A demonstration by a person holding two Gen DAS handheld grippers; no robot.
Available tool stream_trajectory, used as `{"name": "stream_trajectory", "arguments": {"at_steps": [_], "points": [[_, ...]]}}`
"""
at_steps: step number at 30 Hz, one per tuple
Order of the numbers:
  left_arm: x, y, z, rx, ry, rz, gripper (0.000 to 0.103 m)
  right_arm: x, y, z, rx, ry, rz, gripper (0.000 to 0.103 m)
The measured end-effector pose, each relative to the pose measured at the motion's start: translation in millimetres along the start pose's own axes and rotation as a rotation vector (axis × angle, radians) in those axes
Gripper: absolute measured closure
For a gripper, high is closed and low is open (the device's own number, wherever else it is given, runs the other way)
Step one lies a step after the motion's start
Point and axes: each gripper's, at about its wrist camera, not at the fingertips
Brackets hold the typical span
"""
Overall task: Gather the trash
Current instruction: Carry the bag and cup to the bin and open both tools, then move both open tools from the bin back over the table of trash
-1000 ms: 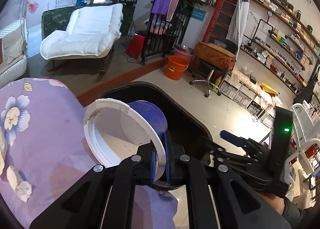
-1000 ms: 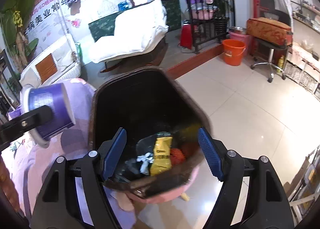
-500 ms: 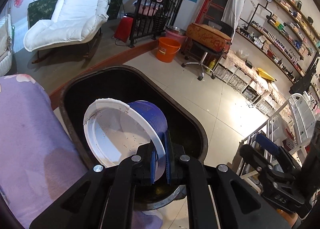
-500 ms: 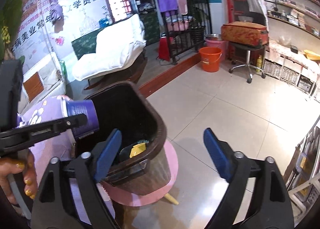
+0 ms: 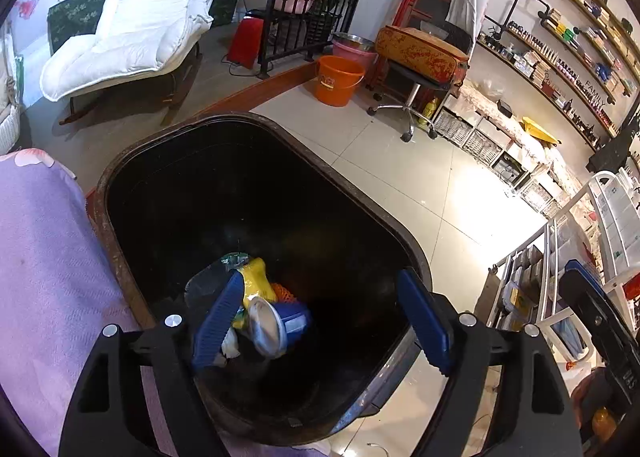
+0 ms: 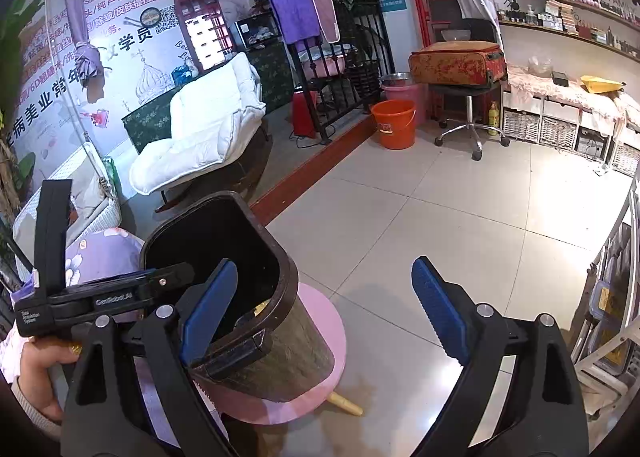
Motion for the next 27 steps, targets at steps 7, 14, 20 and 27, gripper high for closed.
{"name": "stream_trajectory", "arguments": {"at_steps": [7, 14, 20, 27], "points": [[3.7, 21.0, 7.4, 0.056, -0.005, -0.003, 0.020, -10.1, -1.7, -1.6, -0.005, 0.012, -0.012, 0.014], [1.9, 49.2, 21.6, 0.121, 0.004, -0.060, 0.019, -22.9, -2.3, -2.1, -0.016, 0.024, -0.056, 0.014], [-11.3, 82.2, 50.1, 0.177, 0.022, -0.162, 0.017, -56.4, -8.8, 4.7, -0.072, 0.093, -0.135, 0.012], [-52.3, 123.3, 82.2, 0.195, 0.118, -0.301, 0.017, -121.6, -13.9, 27.1, -0.148, 0.217, -0.282, 0.012]]}}
Point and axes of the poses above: each gripper's, at about its wrist camera, not at the fingertips, and y roughly against the way its jaws point, x to its right, z to its underside, and after that the axes turned 1 degree about -z, right-handed
